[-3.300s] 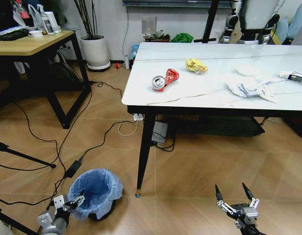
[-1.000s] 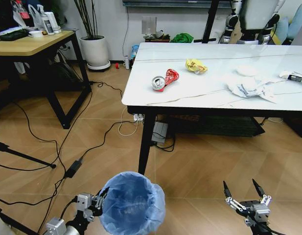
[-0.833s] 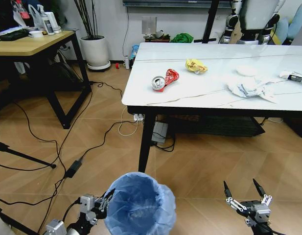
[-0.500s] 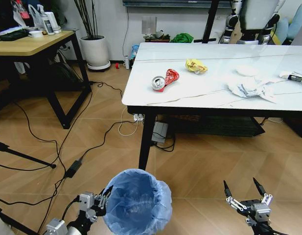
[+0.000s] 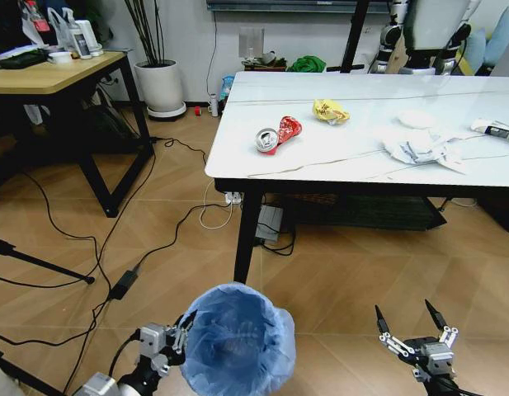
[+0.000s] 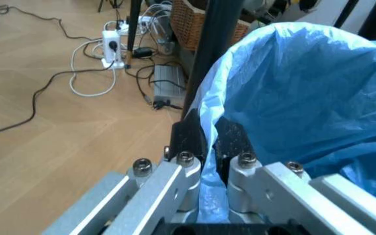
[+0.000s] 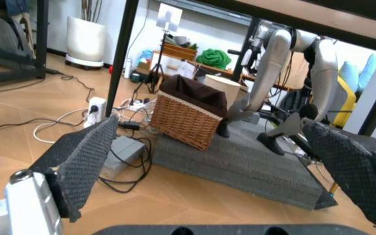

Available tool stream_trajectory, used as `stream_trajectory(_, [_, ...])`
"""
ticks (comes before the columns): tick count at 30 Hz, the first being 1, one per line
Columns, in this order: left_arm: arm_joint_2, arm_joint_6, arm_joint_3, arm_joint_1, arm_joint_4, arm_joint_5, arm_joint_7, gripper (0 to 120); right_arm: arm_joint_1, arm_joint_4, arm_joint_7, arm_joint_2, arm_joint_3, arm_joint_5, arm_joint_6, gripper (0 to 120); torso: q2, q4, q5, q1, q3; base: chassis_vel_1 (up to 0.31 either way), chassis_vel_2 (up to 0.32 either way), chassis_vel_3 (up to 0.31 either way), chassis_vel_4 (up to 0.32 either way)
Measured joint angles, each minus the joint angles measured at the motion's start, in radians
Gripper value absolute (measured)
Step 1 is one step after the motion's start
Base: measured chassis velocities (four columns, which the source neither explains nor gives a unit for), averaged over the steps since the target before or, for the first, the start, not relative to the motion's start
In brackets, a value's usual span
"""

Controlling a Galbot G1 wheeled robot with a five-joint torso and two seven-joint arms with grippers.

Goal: Pick up the trash bin and place the trash from the table into it.

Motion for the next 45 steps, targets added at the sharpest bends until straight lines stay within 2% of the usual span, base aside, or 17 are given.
stream_trajectory(7, [-0.008, 0.001, 0.038, 0.028, -0.049, -0.018, -0.018, 0, 0.003, -0.007, 0.001, 0.000, -0.009, -0.011, -0.003, 100, 0.000, 0.0001, 0.0001, 0.000, 0.000, 0.000, 0.000, 0.000, 0.000])
stream_trajectory(12, [0.002, 0.038, 0.067, 0.064, -0.100, -0.123, -0.050, 0, 0.003, -0.011, 0.002, 0.000, -0.014, -0.016, -0.005, 100, 0.000, 0.0001, 0.0001, 0.000, 0.000, 0.000, 0.000, 0.000, 0.000])
stream_trajectory(14, [0.005, 0.065, 0.078, 0.074, -0.126, -0.203, -0.078, 0, 0.004, -0.011, 0.003, 0.000, -0.014, -0.016, -0.006, 100, 0.000, 0.0001, 0.0002, 0.000, 0.000, 0.000, 0.000, 0.000, 0.000])
stream_trajectory(19, [0.005, 0.079, 0.076, 0.077, -0.124, -0.273, -0.115, 0, 0.001, -0.012, 0.003, 0.000, -0.012, -0.017, -0.007, 100, 0.000, 0.0000, 0.0001, 0.000, 0.000, 0.000, 0.000, 0.000, 0.000])
stream_trajectory(45, [-0.005, 0.076, 0.074, 0.060, -0.095, -0.233, -0.083, 0, 0.013, -0.021, 0.004, 0.000, -0.006, -0.016, -0.014, 100, 0.009, 0.0000, 0.0000, 0.004, 0.005, 0.000, 0.000, 0.000, 0.000])
